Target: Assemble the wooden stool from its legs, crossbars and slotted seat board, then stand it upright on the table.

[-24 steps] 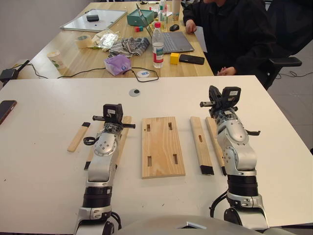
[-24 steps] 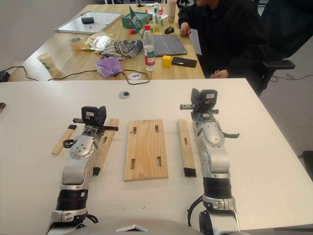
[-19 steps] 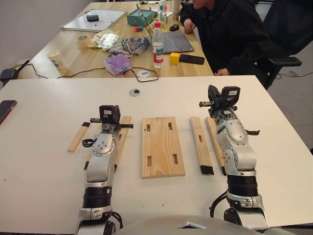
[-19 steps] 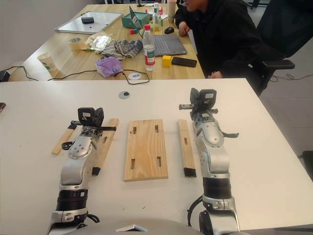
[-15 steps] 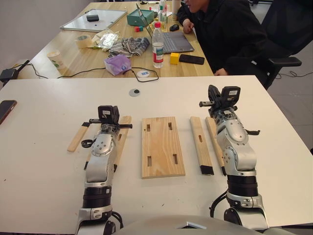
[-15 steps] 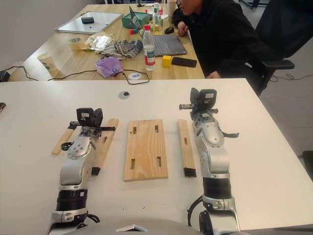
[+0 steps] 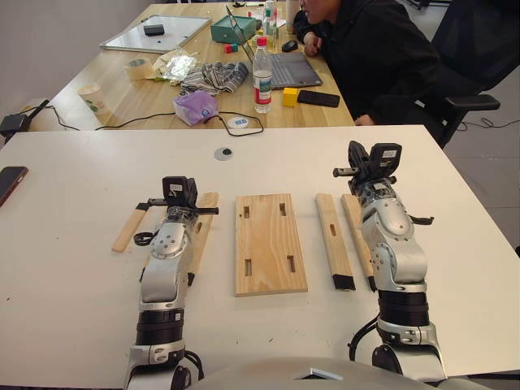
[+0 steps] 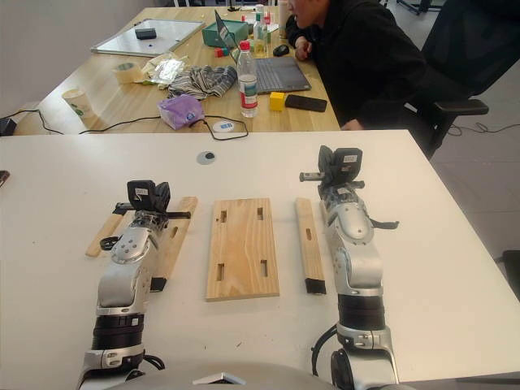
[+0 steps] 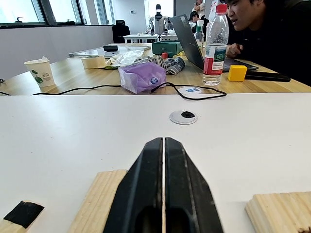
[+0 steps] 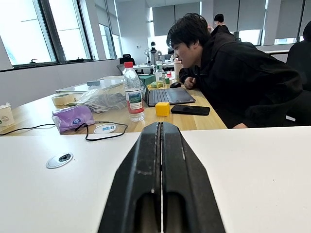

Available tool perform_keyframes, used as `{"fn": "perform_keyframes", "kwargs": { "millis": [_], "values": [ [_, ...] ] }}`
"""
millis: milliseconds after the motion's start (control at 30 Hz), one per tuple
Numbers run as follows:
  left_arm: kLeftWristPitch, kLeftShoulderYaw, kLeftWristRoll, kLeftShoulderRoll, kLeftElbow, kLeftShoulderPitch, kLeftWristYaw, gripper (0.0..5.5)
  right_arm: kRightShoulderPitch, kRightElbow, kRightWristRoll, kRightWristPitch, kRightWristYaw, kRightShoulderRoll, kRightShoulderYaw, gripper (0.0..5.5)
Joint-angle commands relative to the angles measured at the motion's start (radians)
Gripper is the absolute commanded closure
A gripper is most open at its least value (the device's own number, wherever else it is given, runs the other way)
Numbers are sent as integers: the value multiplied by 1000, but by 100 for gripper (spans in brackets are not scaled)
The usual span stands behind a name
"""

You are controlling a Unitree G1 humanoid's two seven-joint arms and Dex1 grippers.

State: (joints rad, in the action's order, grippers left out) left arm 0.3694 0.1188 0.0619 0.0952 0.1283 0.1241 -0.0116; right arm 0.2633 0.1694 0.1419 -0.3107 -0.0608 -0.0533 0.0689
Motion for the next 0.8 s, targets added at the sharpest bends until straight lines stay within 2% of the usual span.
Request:
{"fn": "perform_keyframes", "kwargs": {
  "millis": [33, 133, 200, 367, 500, 633, 767, 800],
  "values": [
    [15, 6, 4, 11, -4, 16, -4, 547, 12, -4, -8, -2, 2, -6, -4, 550],
    [14, 13, 8, 22, -9, 25, -9, 547, 16, -7, -9, 1, 3, -1, -4, 550],
    [16, 15, 33, 55, 2, 27, -64, 522, 18, -9, -11, 1, 3, 2, -6, 550],
    [154, 117, 68, 372, -114, 48, -289, 447, 3, 3, -15, 5, 11, 9, 0, 550],
    [211, 146, 90, 525, -212, 36, -425, 384, -8, 16, -17, 10, 16, 12, -2, 550],
    [220, 123, 117, 570, -230, -10, -540, 328, -16, 29, -16, 9, 24, 9, 2, 550],
    [191, 142, 110, 605, -312, -29, -564, 262, -11, 27, -14, 6, 23, 5, 5, 550],
    [182, 146, 108, 616, -326, -37, -571, 262, -10, 27, -14, 5, 22, 4, 5, 550]
  ]
}}
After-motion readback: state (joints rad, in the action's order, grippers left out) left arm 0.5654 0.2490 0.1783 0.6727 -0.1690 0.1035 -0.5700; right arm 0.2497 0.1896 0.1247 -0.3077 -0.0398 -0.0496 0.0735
